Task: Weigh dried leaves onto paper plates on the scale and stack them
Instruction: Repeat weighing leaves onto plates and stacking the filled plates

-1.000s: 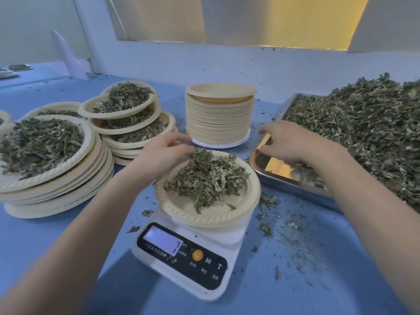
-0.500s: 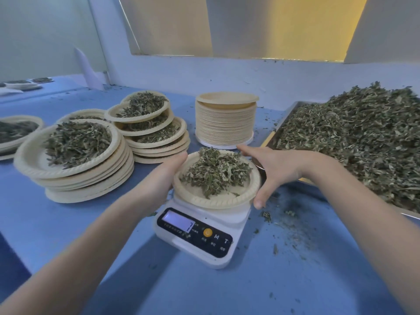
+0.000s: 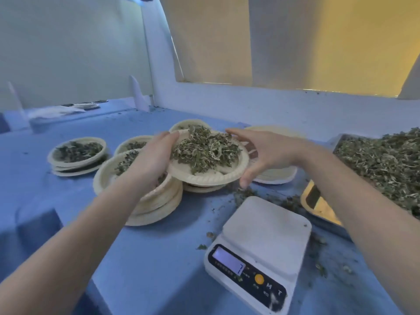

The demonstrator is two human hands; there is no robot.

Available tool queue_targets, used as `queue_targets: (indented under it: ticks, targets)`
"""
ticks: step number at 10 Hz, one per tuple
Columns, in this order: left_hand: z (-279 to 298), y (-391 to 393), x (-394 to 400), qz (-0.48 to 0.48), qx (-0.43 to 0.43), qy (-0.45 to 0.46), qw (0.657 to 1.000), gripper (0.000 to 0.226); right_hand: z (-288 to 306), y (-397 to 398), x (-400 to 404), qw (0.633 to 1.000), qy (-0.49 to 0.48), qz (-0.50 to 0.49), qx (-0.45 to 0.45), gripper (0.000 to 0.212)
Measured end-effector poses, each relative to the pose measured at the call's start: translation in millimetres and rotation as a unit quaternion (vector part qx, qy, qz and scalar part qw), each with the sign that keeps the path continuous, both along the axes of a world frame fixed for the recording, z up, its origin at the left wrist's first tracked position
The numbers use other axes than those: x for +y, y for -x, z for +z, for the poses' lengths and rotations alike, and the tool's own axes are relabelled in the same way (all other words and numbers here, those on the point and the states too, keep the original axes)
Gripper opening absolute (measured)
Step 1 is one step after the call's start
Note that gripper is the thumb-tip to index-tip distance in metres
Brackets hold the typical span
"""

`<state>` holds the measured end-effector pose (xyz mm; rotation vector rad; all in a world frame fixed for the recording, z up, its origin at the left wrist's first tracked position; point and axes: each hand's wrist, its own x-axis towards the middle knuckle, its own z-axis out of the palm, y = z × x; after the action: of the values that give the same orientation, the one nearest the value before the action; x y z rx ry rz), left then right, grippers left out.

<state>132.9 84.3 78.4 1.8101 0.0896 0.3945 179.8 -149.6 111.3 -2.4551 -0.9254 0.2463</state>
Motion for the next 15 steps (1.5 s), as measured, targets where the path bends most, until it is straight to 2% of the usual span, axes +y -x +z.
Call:
queue_targets:
  ticks: [1, 2, 3, 4, 5, 6, 7, 8, 10, 11, 12, 14, 15]
  targets:
    - [18, -5, 49, 0.048, -0.004, -0.004, 0.999, 0.019, 16, -17, 49, 0.999, -0.041, 0.021, 0.009, 0.131]
    - [29, -8, 99, 0.087, 0.007, 0.04, 0.995, 0.028, 27, -34, 104, 0.998, -0.052, 0.014, -0.016, 0.119]
    - [31, -20, 146, 0.142, -0.002, 0.061, 0.988, 0.02, 31, -55, 159, 0.994, -0.084, -0.009, -0.063, 0.09]
    - [31, -33, 185, 0.214, 0.002, 0.05, 0.976, 0.015, 32, -79, 216, 0.991, -0.12, -0.023, -0.047, 0.067]
    - [25, -49, 225, 0.258, -0.004, 0.068, 0.964, 0.012, 34, -100, 282, 0.996, -0.042, -0.007, -0.076, 0.069]
    - [15, -66, 263, 0.309, 0.012, 0.029, 0.951, 0.021, 30, -119, 345, 0.998, 0.015, 0.031, -0.056, 0.066]
    - [-3, -86, 299, 0.347, 0.027, -0.002, 0.937, 0.045, 19, -139, 392, 0.998, 0.032, 0.055, 0.027, 0.061]
    - [-25, -106, 327, 0.359, 0.063, -0.001, 0.931, 0.053, 2, -156, 425, 0.994, 0.061, 0.056, 0.065, 0.061]
    - [-72, -138, 350, 0.342, 0.117, 0.014, 0.932, 0.059, -38, -177, 456, 0.971, 0.228, 0.027, 0.068, 0.079]
    - [-87, -145, 356, 0.333, 0.115, 0.01, 0.936, 0.058, -51, -182, 460, 0.959, 0.277, 0.027, 0.047, 0.076]
    - [-93, -146, 358, 0.338, 0.123, -0.006, 0.933, 0.057, -56, -184, 457, 0.958, 0.281, 0.034, 0.039, 0.088]
    - [-73, -137, 350, 0.351, 0.144, -0.03, 0.925, 0.06, -41, -164, 441, 0.981, 0.193, 0.019, -0.004, 0.074]
    - [-41, -113, 319, 0.372, 0.144, -0.095, 0.912, 0.059, -18, -146, 429, 0.98, 0.194, 0.039, -0.018, 0.074]
